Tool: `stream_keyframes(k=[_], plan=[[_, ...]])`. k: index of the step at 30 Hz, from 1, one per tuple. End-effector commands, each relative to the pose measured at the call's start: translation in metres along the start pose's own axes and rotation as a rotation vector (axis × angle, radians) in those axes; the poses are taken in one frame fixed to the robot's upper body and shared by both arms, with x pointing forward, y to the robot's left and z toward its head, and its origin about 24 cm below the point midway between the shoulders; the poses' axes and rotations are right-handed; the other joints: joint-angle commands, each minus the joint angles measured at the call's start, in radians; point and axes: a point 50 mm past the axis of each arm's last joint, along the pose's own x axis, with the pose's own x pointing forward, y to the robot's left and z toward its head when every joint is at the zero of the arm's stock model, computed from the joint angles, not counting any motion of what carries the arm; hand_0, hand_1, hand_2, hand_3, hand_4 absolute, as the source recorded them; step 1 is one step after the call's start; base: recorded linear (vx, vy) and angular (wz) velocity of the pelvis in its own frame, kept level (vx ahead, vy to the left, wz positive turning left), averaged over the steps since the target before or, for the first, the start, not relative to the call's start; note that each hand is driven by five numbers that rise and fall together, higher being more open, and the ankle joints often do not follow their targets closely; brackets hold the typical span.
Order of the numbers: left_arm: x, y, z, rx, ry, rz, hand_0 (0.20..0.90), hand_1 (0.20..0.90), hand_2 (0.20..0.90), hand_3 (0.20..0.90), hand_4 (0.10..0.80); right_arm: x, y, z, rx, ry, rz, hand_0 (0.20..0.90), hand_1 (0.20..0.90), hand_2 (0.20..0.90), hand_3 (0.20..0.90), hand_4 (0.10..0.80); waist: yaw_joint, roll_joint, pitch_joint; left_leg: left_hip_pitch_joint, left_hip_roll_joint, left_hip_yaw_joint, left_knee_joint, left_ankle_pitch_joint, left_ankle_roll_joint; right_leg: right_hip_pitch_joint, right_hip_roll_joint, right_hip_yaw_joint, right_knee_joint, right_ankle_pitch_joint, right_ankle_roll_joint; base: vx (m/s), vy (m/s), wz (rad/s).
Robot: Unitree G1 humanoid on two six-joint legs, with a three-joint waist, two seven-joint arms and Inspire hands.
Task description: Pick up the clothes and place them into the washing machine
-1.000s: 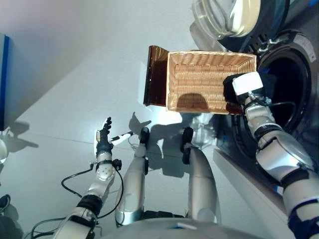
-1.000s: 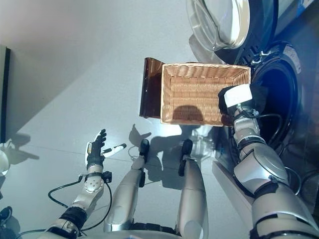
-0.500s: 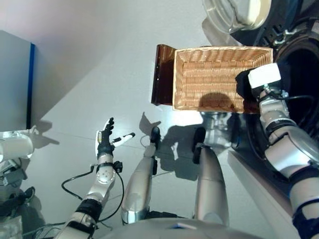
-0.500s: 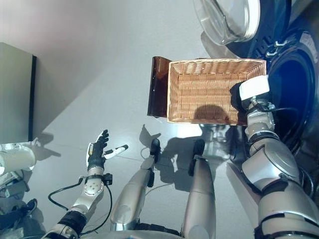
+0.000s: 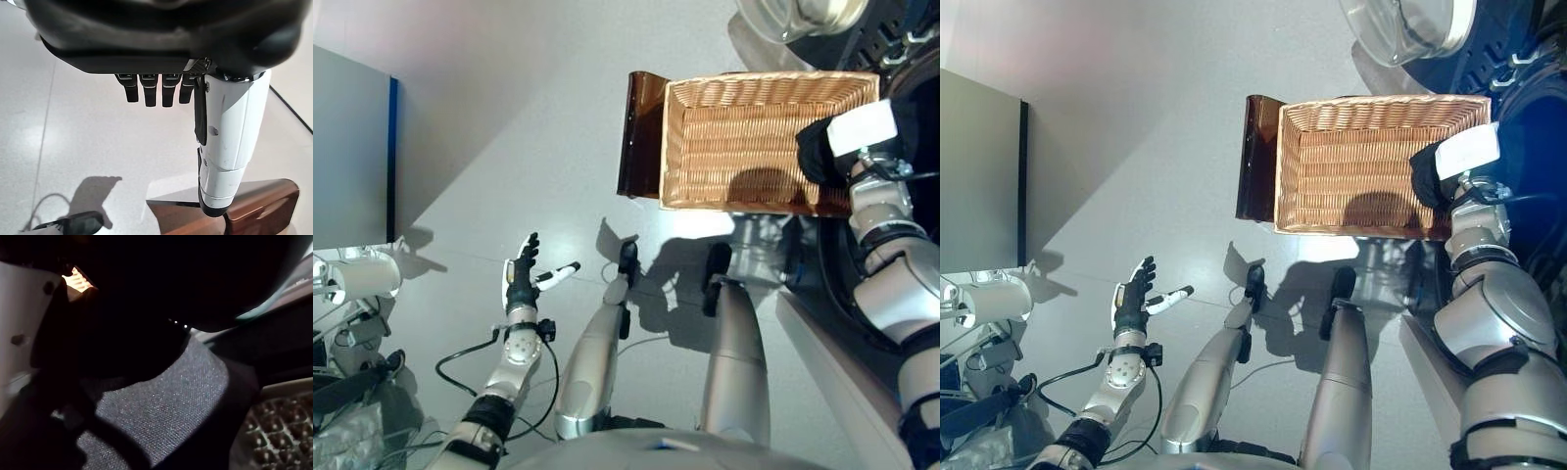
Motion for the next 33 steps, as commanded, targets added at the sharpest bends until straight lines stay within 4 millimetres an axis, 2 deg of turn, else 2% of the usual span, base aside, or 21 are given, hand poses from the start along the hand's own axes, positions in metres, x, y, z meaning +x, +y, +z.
stream_keyframes(k=[1, 2, 3, 4, 14, 25, 29, 33], plan=[[0.015, 0.023, 0.025, -0.038, -0.121, 0.105, 0.9, 0.9, 0.9, 0.9, 0.8, 0.005, -0.014, -0.081, -0.148, 0.241, -0.021, 0.9, 0.9, 0.9, 0.9, 0.8, -0.024, -0.026, 0.053, -0.004, -0.043, 0.012, 0.119, -0.067, 0.015, 0.173, 0.017, 0.028, -0.299, 0.086, 0.116, 0.0, 0.0, 0.0], [0.014, 0.024, 0.023, -0.036, -0.117, 0.106, 0.9, 0.9, 0.9, 0.9, 0.8, 0.006, -0.017, -0.081, -0.144, 0.247, -0.027, 0.529, 0.529, 0.529, 0.529, 0.535, -0.023, -0.026, 0.053, -0.003, -0.044, 0.012, 0.12, -0.068, 0.015, 0.176, 0.016, 0.029, -0.3, 0.086, 0.116, 0.0, 0.0, 0.0], [0.014, 0.024, 0.023, -0.036, -0.117, 0.106, 0.9, 0.9, 0.9, 0.9, 0.8, 0.006, -0.017, -0.081, -0.144, 0.247, -0.028, 0.236, 0.236, 0.236, 0.236, 0.325, -0.023, -0.026, 0.054, -0.003, -0.044, 0.012, 0.12, -0.068, 0.015, 0.176, 0.016, 0.029, -0.3, 0.086, 0.116, 0.0, 0.0, 0.0], [0.014, 0.024, 0.023, -0.038, -0.115, 0.106, 0.9, 0.9, 0.9, 0.9, 0.8, 0.007, -0.021, -0.08, -0.148, 0.248, -0.039, 0.2, 0.2, 0.2, 0.2, 0.3, -0.022, -0.025, 0.053, -0.002, -0.045, 0.013, 0.121, -0.069, 0.015, 0.177, 0.015, 0.029, -0.301, 0.087, 0.116, 0.0, 0.0, 0.0], [0.008, 0.03, 0.008, -0.019, -0.059, 0.12, 0.9, 0.9, 0.9, 0.9, 0.8, 0.01, -0.026, -0.065, -0.151, 0.216, -0.046, 0.2, 0.2, 0.2, 0.2, 0.3, -0.015, -0.014, 0.039, 0.032, -0.043, 0.022, 0.112, -0.073, 0.013, 0.21, 0.012, 0.033, -0.314, 0.088, 0.122, 0.001, 0.0, 0.0], [0.008, 0.028, 0.004, -0.016, -0.042, 0.113, 0.9, 0.9, 0.9, 0.9, 0.8, 0.007, -0.018, -0.063, -0.103, 0.223, -0.047, 0.2, 0.2, 0.2, 0.2, 0.3, -0.019, -0.007, 0.034, 0.047, -0.043, 0.027, 0.108, -0.067, 0.01, 0.23, 0.009, 0.033, -0.314, 0.087, 0.122, 0.001, 0.0, 0.0], [0.01, 0.026, 0.005, -0.004, -0.048, 0.1, 0.9, 0.9, 0.9, 0.9, 0.8, 0.009, -0.024, -0.048, 0.018, 0.213, -0.058, 0.2, 0.2, 0.2, 0.2, 0.3, -0.016, -0.009, 0.028, 0.068, -0.048, 0.026, 0.109, -0.072, 0.013, 0.256, 0.01, 0.036, -0.323, 0.092, 0.123, 0.0, 0.0, 0.0], [0.015, 0.026, 0.01, 0.032, -0.063, 0.093, 0.9, 0.9, 0.9, 0.9, 0.8, 0.013, -0.04, -0.019, 0.215, 0.171, -0.117, 0.2, 0.2, 0.2, 0.2, 0.3, -0.017, -0.017, 0.016, 0.095, -0.051, 0.029, 0.114, -0.083, 0.018, 0.297, 0.005, 0.037, -0.34, 0.097, 0.124, 0.019, 0.01, -0.09]])
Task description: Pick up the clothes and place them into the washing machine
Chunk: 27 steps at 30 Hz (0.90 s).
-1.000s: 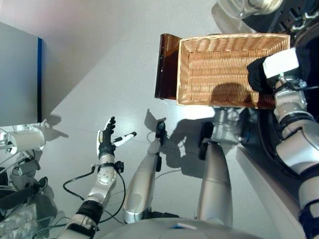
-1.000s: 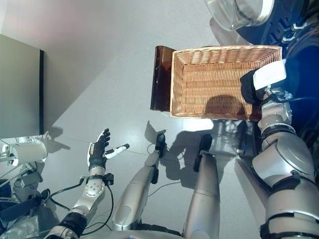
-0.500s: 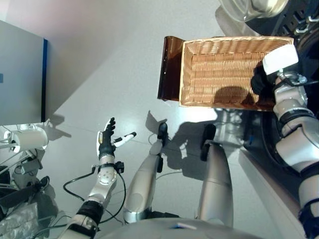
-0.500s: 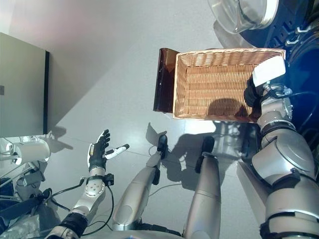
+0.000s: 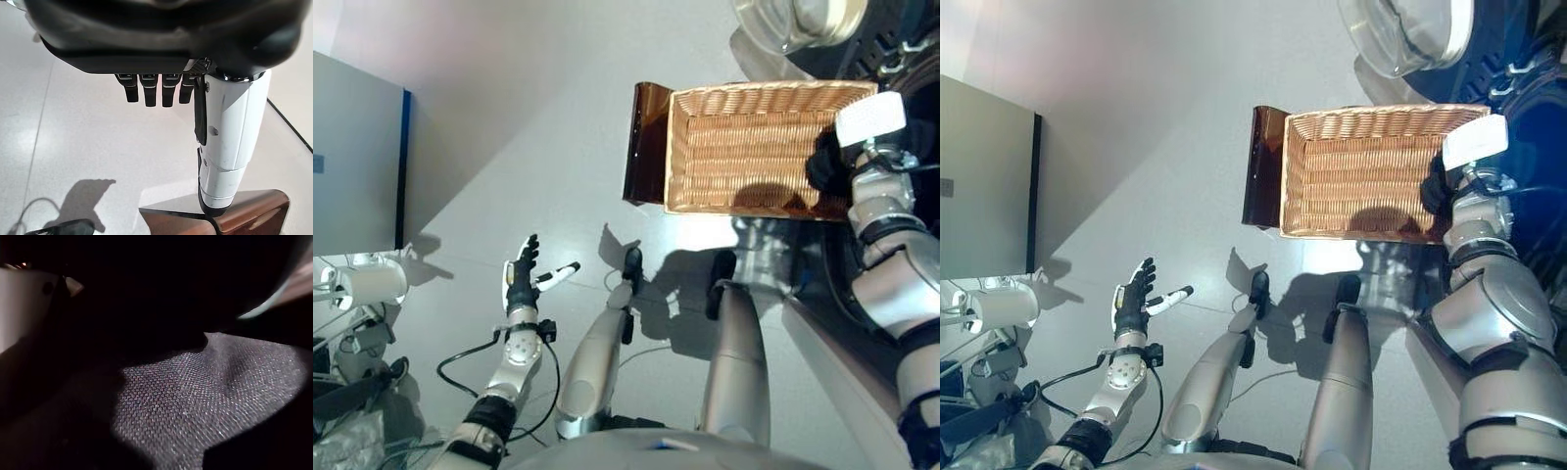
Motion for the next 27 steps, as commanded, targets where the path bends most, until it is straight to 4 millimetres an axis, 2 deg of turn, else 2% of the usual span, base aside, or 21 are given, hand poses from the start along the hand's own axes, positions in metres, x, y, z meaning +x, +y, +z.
stream_keyframes(k=[1, 3, 4, 5, 6, 7, 8, 9, 11, 13, 14, 15, 17, 19, 24, 26, 27], plan=[[0.017, 0.028, 0.018, 0.047, -0.102, 0.091, 0.9, 0.9, 0.9, 0.9, 0.8, 0.012, -0.04, -0.021, 0.093, 0.095, -0.177, 0.2, 0.2, 0.2, 0.2, 0.3, -0.017, -0.025, 0.016, 0.006, -0.03, 0.024, 0.117, -0.106, 0.005, 0.22, 0.02, 0.016, -0.345, 0.097, 0.101, 0.013, 0.015, -0.07], [0.017, 0.031, 0.018, 0.056, -0.102, 0.103, 0.9, 0.9, 0.9, 0.9, 0.8, 0.013, -0.049, -0.011, 0.229, 0.08, -0.215, 0.2, 0.2, 0.2, 0.2, 0.3, -0.022, -0.033, 0.011, 0.025, -0.028, 0.026, 0.116, -0.112, 0.009, 0.241, 0.02, 0.014, -0.354, 0.1, 0.1, 0.014, 0.013, -0.06], [0.018, 0.035, 0.018, 0.059, -0.101, 0.114, 0.9, 0.9, 0.9, 0.9, 0.8, 0.013, -0.053, -0.006, 0.38, 0.084, -0.233, 0.2, 0.2, 0.2, 0.2, 0.3, -0.027, -0.041, 0.007, 0.037, -0.026, 0.028, 0.111, -0.11, 0.01, 0.258, 0.02, 0.015, -0.371, 0.111, 0.101, 0.044, 0.011, -0.05], [0.018, 0.038, 0.015, 0.061, -0.086, 0.136, 0.9, 0.9, 0.9, 0.9, 0.8, 0.008, -0.059, 0.02, 0.605, 0.047, -0.272, 0.2, 0.2, 0.2, 0.2, 0.3, -0.043, -0.054, 0.008, 0.066, -0.022, 0.033, 0.108, -0.121, 0.015, 0.289, 0.022, 0.013, -0.383, 0.111, 0.101, 0.041, 0.017, -0.04], [0.019, 0.04, 0.013, 0.062, -0.075, 0.147, 0.9, 0.9, 0.9, 0.9, 0.8, 0.006, -0.061, 0.028, 0.733, 0.039, -0.275, 0.2, 0.2, 0.2, 0.2, 0.3, -0.05, -0.061, 0.006, 0.074, -0.021, 0.036, 0.106, -0.123, 0.016, 0.304, 0.022, 0.012, -0.395, 0.117, 0.102, 0.028, 0.013, -0.03], [0.019, 0.04, 0.013, 0.063, -0.075, 0.147, 0.9, 0.9, 0.9, 0.9, 0.8, 0.006, -0.061, 0.028, 0.734, 0.039, -0.275, 0.2, 0.2, 0.2, 0.2, 0.3, -0.049, -0.061, 0.004, 0.072, -0.021, 0.036, 0.103, -0.119, 0.016, 0.303, 0.022, 0.012, -0.402, 0.123, 0.102, 0.037, 0.011, -0.08], [0.017, 0.041, 0.007, 0.075, -0.047, 0.156, 0.9, 0.9, 0.9, 0.9, 0.8, 0.002, -0.068, 0.043, 1.023, 0.014, -0.269, 0.2, 0.2, 0.2, 0.2, 0.3, -0.059, -0.073, 0.003, 0.097, -0.018, 0.04, 0.103, -0.131, 0.02, 0.34, 0.022, 0.013, -0.419, 0.123, 0.103, 0.026, 0.006, -0.13], [0.017, 0.041, 0.007, 0.075, -0.047, 0.156, 0.9, 0.9, 0.9, 0.9, 0.8, 0.002, -0.068, 0.043, 1.024, 0.014, -0.269, 0.2, 0.2, 0.2, 0.2, 0.3, -0.059, -0.074, 0.001, 0.096, -0.018, 0.04, 0.101, -0.127, 0.02, 0.339, 0.022, 0.013, -0.424, 0.129, 0.103, 0.048, 0.0, -0.16], [0.016, 0.044, 0.001, 0.082, -0.022, 0.162, 0.9, 0.9, 0.9, 0.9, 0.8, -0.003, -0.067, 0.053, 1.286, 0.029, -0.244, 0.2, 0.2, 0.2, 0.2, 0.3, -0.067, -0.083, -0.004, 0.114, -0.015, 0.044, 0.1, -0.135, 0.024, 0.365, 0.024, 0.013, -0.441, 0.133, 0.102, 0.024, 0.011, -0.14], [0.013, 0.044, -0.005, 0.089, 0.006, 0.15, 0.9, 0.9, 0.9, 0.9, 0.8, -0.012, -0.057, 0.065, 1.773, 0.101, -0.161, 0.2, 0.2, 0.2, 0.2, 0.3, -0.073, -0.087, -0.009, 0.141, -0.018, 0.051, 0.103, -0.152, 0.031, 0.395, 0.025, 0.02, -0.45, 0.133, 0.102, 0.03, 0.03, -0.06], [0.013, 0.044, -0.005, 0.089, 0.006, 0.15, 0.9, 0.9, 0.9, 0.9, 0.8, -0.012, -0.057, 0.065, 1.774, 0.102, -0.161, 0.2, 0.2, 0.2, 0.2, 0.3, -0.073, -0.088, -0.011, 0.139, -0.018, 0.052, 0.101, -0.147, 0.032, 0.393, 0.025, 0.02, -0.454, 0.138, 0.102, 0.035, 0.031, -0.04], [0.012, 0.043, -0.006, 0.098, 0.011, 0.139, 0.9, 0.9, 0.9, 0.9, 0.8, -0.018, -0.045, 0.075, 1.96, 0.155, -0.099, 0.2, 0.2, 0.2, 0.2, 0.3, -0.073, -0.086, -0.015, 0.151, -0.02, 0.054, 0.102, -0.153, 0.034, 0.405, 0.023, 0.024, -0.459, 0.139, 0.104, 0.024, 0.037, -0.06], [0.011, 0.045, -0.008, 0.11, 0.014, 0.126, 0.9, 0.9, 0.9, 0.9, 0.8, -0.022, -0.038, 0.083, 2.085, 0.169, -0.042, 0.2, 0.2, 0.2, 0.2, 0.3, -0.073, -0.083, -0.021, 0.155, -0.023, 0.057, 0.103, -0.159, 0.038, 0.411, 0.024, 0.03, -0.468, 0.141, 0.106, 0.017, 0.054, -0.07], [0.01, 0.044, -0.009, 0.12, 0.017, 0.112, 0.9, 0.9, 0.9, 0.9, 0.8, -0.032, -0.021, 0.095, 2.241, 0.229, 0.041, 0.2, 0.2, 0.2, 0.2, 0.3, -0.074, -0.075, -0.031, 0.158, -0.028, 0.065, 0.108, -0.169, 0.042, 0.415, 0.023, 0.037, -0.473, 0.142, 0.108, 0.002, 0.064, -0.1], [0.006, 0.042, -0.012, 0.124, 0.018, 0.087, 0.9, 0.9, 0.9, 0.9, 0.8, -0.049, -0.013, 0.117, 2.642, 0.289, 0.122, 0.2, 0.2, 0.2, 0.2, 0.3, -0.075, -0.048, -0.045, 0.159, -0.037, 0.08, 0.129, -0.186, 0.047, 0.413, 0.023, 0.053, -0.47, 0.141, 0.111, 0.0, 0.057, -0.13], [0.003, 0.042, -0.013, 0.123, 0.019, 0.077, 0.9, 0.9, 0.9, 0.9, 0.8, -0.056, -0.01, 0.124, 2.755, 0.306, 0.135, 0.2, 0.2, 0.2, 0.2, 0.3, -0.072, -0.033, -0.05, 0.152, -0.042, 0.084, 0.14, -0.19, 0.049, 0.406, 0.019, 0.059, -0.466, 0.14, 0.112, -0.009, 0.056, -0.19], [0.003, 0.042, -0.013, 0.123, 0.019, 0.077, 0.9, 0.9, 0.9, 0.9, 0.8, -0.056, -0.01, 0.124, 2.755, 0.306, 0.135, 0.2, 0.2, 0.2, 0.2, 0.3, -0.072, -0.033, -0.05, 0.152, -0.042, 0.084, 0.14, -0.19, 0.049, 0.406, 0.019, 0.059, -0.466, 0.14, 0.112, -0.014, 0.059, -0.18]])
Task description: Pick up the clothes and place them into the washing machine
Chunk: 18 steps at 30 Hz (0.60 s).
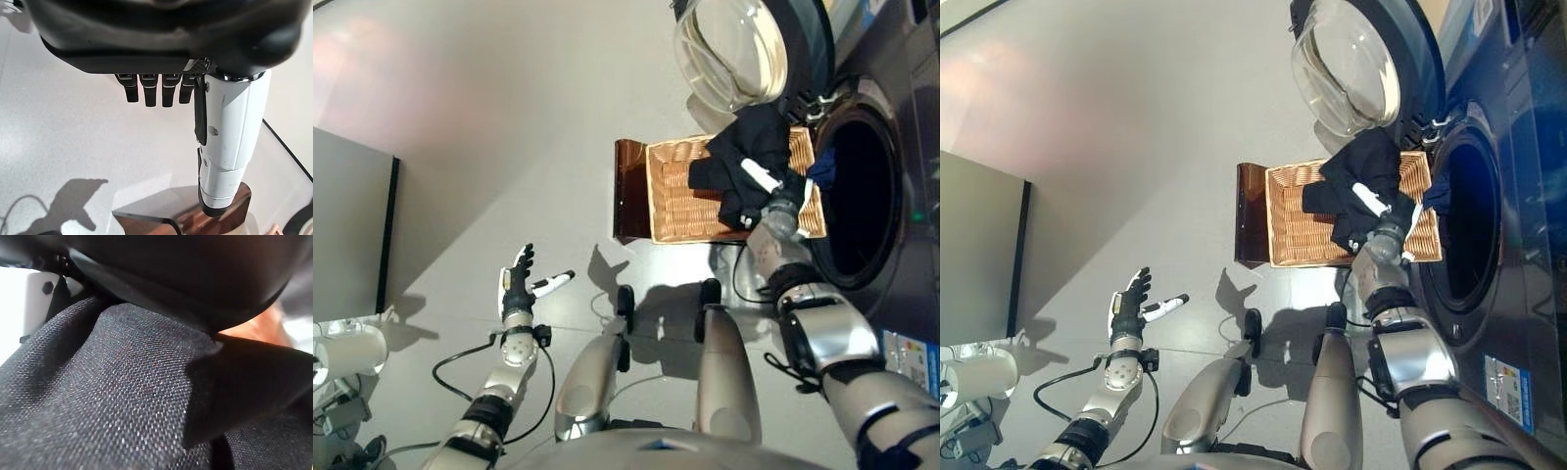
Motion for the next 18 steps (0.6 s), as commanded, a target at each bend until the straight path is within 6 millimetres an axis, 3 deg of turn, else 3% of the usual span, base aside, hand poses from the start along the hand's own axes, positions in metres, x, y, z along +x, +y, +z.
stream_keyframes(k=[1, 2, 4, 8, 11, 18], plan=[[0.002, 0.029, 0.0, 0.057, -0.048, 0.068, 0.9, 0.9, 0.9, 0.9, 0.8, -0.014, 0.035, 0.021, 0.35, -0.129, 0.167, 0.2, 0.2, 0.2, 0.2, 0.3, 0.009, -0.013, -0.049, -0.04, -0.055, 0.013, 0.136, -0.12, -0.011, 0.172, -0.014, 0.02, -0.324, 0.103, 0.055, -0.009, 0.046, -0.1], [0.002, 0.03, -0.001, 0.058, -0.047, 0.068, 0.9, 0.9, 0.9, 0.9, 0.8, -0.014, 0.035, 0.02, 0.352, -0.128, 0.167, 0.2, 0.2, 0.2, 0.2, 0.3, 0.01, -0.014, -0.051, -0.041, -0.055, 0.013, 0.136, -0.12, -0.011, 0.171, -0.014, 0.02, -0.324, 0.103, 0.055, 0.015, 0.093, -0.12], [-0.005, 0.023, -0.007, 0.052, -0.027, 0.045, 0.9, 0.9, 0.9, 0.9, 0.8, -0.021, 0.034, 0.005, 0.691, -0.07, 0.129, 0.2, 0.2, 0.2, 0.2, 0.3, 0.015, 0.028, -0.059, -0.041, -0.06, 0.017, 0.138, -0.129, -0.008, 0.171, -0.017, 0.027, -0.318, 0.086, 0.057, 0.028, 0.087, -0.05], [-0.009, 0.017, -0.012, 0.039, -0.006, 0.028, 0.9, 0.9, 0.9, 0.9, 0.8, -0.026, 0.03, -0.002, 0.875, -0.08, 0.086, 0.2, 0.2, 0.2, 0.2, 0.3, 0.017, 0.053, -0.067, -0.047, -0.064, 0.02, 0.135, -0.12, -0.005, 0.163, -0.02, 0.033, -0.319, 0.087, 0.056, 0.016, 0.055, -0.09], [-0.014, 0.011, -0.016, 0.03, 0.005, 0.004, 0.9, 0.9, 0.9, 0.9, 0.8, -0.026, 0.025, 0.002, 0.958, -0.118, 0.032, 0.2, 0.2, 0.2, 0.2, 0.3, 0.021, 0.078, -0.073, -0.044, -0.069, 0.017, 0.127, -0.118, -0.005, 0.163, -0.022, 0.036, -0.319, 0.082, 0.057, 0.025, 0.039, 0.0], [-0.023, 0.002, -0.022, 0.05, 0.006, -0.059, 0.9, 0.9, 0.9, 0.9, 0.8, -0.017, 0.013, 0.034, 1.024, -0.233, -0.042, 0.2, 0.2, 0.2, 0.2, 0.3, 0.031, 0.132, -0.088, -0.043, -0.078, 0.012, 0.12, -0.114, -0.005, 0.164, -0.032, 0.04, -0.321, 0.076, 0.06, 0.022, 0.03, 0.03]])
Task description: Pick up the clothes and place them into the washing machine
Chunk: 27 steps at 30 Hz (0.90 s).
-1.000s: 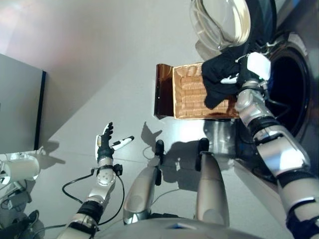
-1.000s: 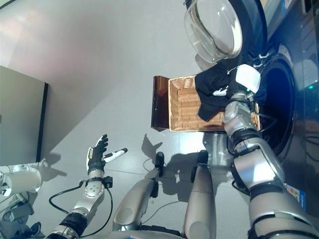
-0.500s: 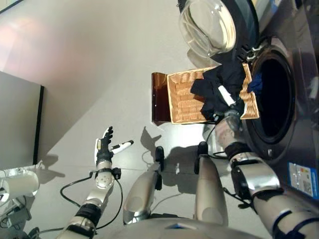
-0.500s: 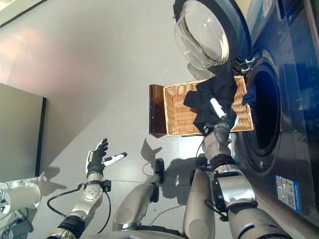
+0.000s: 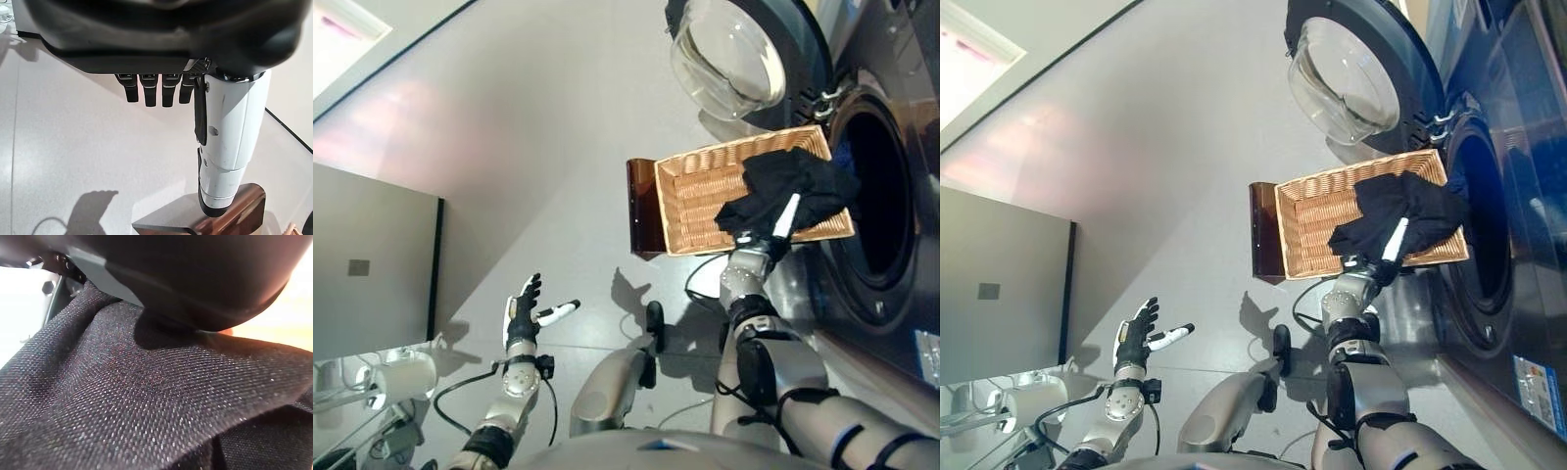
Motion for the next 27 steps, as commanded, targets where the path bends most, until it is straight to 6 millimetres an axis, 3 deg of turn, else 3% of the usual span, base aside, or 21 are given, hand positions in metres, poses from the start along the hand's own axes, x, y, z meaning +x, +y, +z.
stream_keyframes(k=[1, 6, 8, 11, 12, 13, 14, 15, 16, 17, 20, 22, 25, 26, 27], plan=[[0.005, 0.015, 0.012, 0.032, -0.093, 0.037, 0.9, 0.9, 0.9, 0.9, 0.8, -0.006, 0.071, 0.013, 0.104, -0.084, 0.225, 0.2, 0.2, 0.2, 0.2, 0.3, 0.003, -0.003, 0.001, -0.04, -0.062, 0.003, 0.121, -0.096, -0.011, 0.181, -0.024, 0.02, -0.324, 0.084, 0.051, 0.031, 0.016, 0.02], [0.002, 0.014, 0.003, 0.045, -0.061, 0.03, 0.9, 0.9, 0.9, 0.9, 0.8, 0.001, 0.087, 0.037, 0.148, -0.172, 0.22, 0.2, 0.2, 0.2, 0.2, 0.3, 0.006, 0.019, -0.012, -0.031, -0.061, 0.005, 0.11, -0.092, -0.015, 0.181, -0.024, 0.026, -0.322, 0.075, 0.051, 0.043, -0.003, -0.02], [0.0, 0.014, 0.001, 0.054, -0.055, 0.022, 0.9, 0.9, 0.9, 0.9, 0.8, 0.007, 0.098, 0.061, 0.179, -0.248, 0.219, 0.2, 0.2, 0.2, 0.2, 0.3, 0.005, 0.033, -0.017, -0.027, -0.061, 0.002, 0.108, -0.092, -0.018, 0.184, -0.028, 0.022, -0.319, 0.065, 0.051, 0.0, 0.0, 0.0], [-0.002, 0.016, -0.001, 0.065, -0.059, 0.009, 0.9, 0.9, 0.9, 0.9, 0.8, 0.007, 0.134, 0.115, 0.253, -0.42, 0.283, 0.2, 0.2, 0.2, 0.2, 0.3, 0.008, 0.059, -0.034, -0.025, -0.065, -0.004, 0.102, -0.088, -0.02, 0.184, -0.034, 0.02, -0.316, 0.055, 0.053, 0.041, -0.001, 0.07], [-0.003, 0.024, -0.002, 0.07, -0.066, 0.02, 0.9, 0.9, 0.9, 0.9, 0.8, -0.004, 0.171, 0.164, 0.287, -0.565, 0.382, 0.2, 0.2, 0.2, 0.2, 0.3, 0.012, 0.069, -0.048, -0.021, -0.073, -0.009, 0.101, -0.094, -0.022, 0.18, -0.04, 0.021, -0.313, 0.044, 0.058, 0.038, 0.02, -0.06], [-0.004, 0.026, -0.001, 0.072, -0.075, 0.023, 0.9, 0.9, 0.9, 0.9, 0.8, -0.015, 0.191, 0.188, 0.319, -0.637, 0.431, 0.2, 0.2, 0.2, 0.2, 0.3, 0.017, 0.076, -0.053, -0.025, -0.075, -0.01, 0.1, -0.091, -0.023, 0.173, -0.042, 0.023, -0.311, 0.045, 0.06, 0.0, 0.0, 0.0], [-0.003, 0.025, 0.0, 0.069, -0.078, 0.02, 0.9, 0.9, 0.9, 0.9, 0.8, -0.015, 0.193, 0.19, 0.318, -0.642, 0.432, 0.2, 0.2, 0.2, 0.2, 0.3, 0.018, 0.079, -0.052, -0.03, -0.076, -0.009, 0.1, -0.084, -0.023, 0.168, -0.042, 0.024, -0.312, 0.054, 0.06, -0.035, 0.013, 0.07], [-0.003, 0.029, 0.002, 0.069, -0.09, 0.029, 0.9, 0.9, 0.9, 0.9, 0.8, -0.028, 0.212, 0.209, 0.338, -0.696, 0.495, 0.439, 0.439, 0.439, 0.439, 0.471, 0.023, 0.085, -0.058, -0.031, -0.077, -0.009, 0.096, -0.084, -0.024, 0.158, -0.044, 0.027, -0.306, 0.054, 0.063, -0.037, 0.022, 0.11], [-0.003, 0.033, 0.002, 0.073, -0.097, 0.037, 0.9, 0.9, 0.9, 0.9, 0.8, -0.044, 0.233, 0.23, 0.357, -0.749, 0.569, 0.439, 0.439, 0.439, 0.439, 0.471, 0.029, 0.089, -0.065, -0.032, -0.079, -0.007, 0.093, -0.081, -0.026, 0.149, -0.05, 0.029, -0.298, 0.051, 0.065, 0.018, 0.024, 0.13], [-0.003, 0.039, 0.004, 0.074, -0.109, 0.041, 0.9, 0.9, 0.9, 0.9, 0.8, -0.058, 0.256, 0.236, 0.31, -0.756, 0.661, 0.9, 0.9, 0.9, 0.9, 0.8, 0.036, 0.093, -0.075, -0.032, -0.081, -0.002, 0.094, -0.087, -0.027, 0.139, -0.055, 0.038, -0.281, 0.04, 0.068, 0.002, 0.031, 0.08], [-0.001, 0.039, 0.007, 0.069, -0.117, 0.044, 0.9, 0.9, 0.9, 0.9, 0.8, -0.055, 0.266, 0.226, 0.209, -0.723, 0.669, 0.9, 0.9, 0.9, 0.9, 0.8, 0.037, 0.103, -0.084, -0.037, -0.082, 0.014, 0.089, -0.079, -0.026, 0.125, -0.054, 0.051, -0.284, 0.057, 0.07, 0.016, 0.029, -0.01], [0.0, 0.037, 0.01, 0.031, -0.117, 0.058, 0.9, 0.9, 0.9, 0.9, 0.8, -0.042, 0.256, 0.204, 0.126, -0.659, 0.646, 0.9, 0.9, 0.9, 0.9, 0.8, 0.036, 0.116, -0.089, -0.034, -0.08, 0.025, 0.089, -0.081, -0.023, 0.122, -0.051, 0.056, -0.283, 0.059, 0.067, 0.039, 0.014, -0.17], [-0.002, 0.033, 0.009, -0.001, -0.113, 0.051, 0.9, 0.9, 0.9, 0.9, 0.8, -0.02, 0.23, 0.174, 0.048, -0.564, 0.577, 0.9, 0.9, 0.9, 0.9, 0.8, 0.033, 0.124, -0.097, -0.027, -0.079, 0.03, 0.091, -0.084, -0.02, 0.133, -0.05, 0.057, -0.287, 0.057, 0.063, 0.042, 0.005, -0.08], [-0.002, 0.033, 0.009, -0.001, -0.112, 0.051, 0.9, 0.9, 0.9, 0.9, 0.8, -0.02, 0.23, 0.173, 0.049, -0.563, 0.577, 0.9, 0.9, 0.9, 0.9, 0.8, 0.033, 0.123, -0.098, -0.027, -0.079, 0.03, 0.091, -0.084, -0.02, 0.134, -0.05, 0.056, -0.287, 0.057, 0.063, 0.017, -0.016, -0.04], [-0.004, 0.028, 0.006, -0.02, -0.097, 0.04, 0.9, 0.9, 0.9, 0.9, 0.8, -0.003, 0.203, 0.148, 0.019, -0.482, 0.492, 0.9, 0.9, 0.9, 0.9, 0.8, 0.031, 0.124, -0.092, -0.025, -0.078, 0.03, 0.093, -0.085, -0.017, 0.142, -0.047, 0.054, -0.291, 0.054, 0.059, 0.007, -0.011, -0.06]])
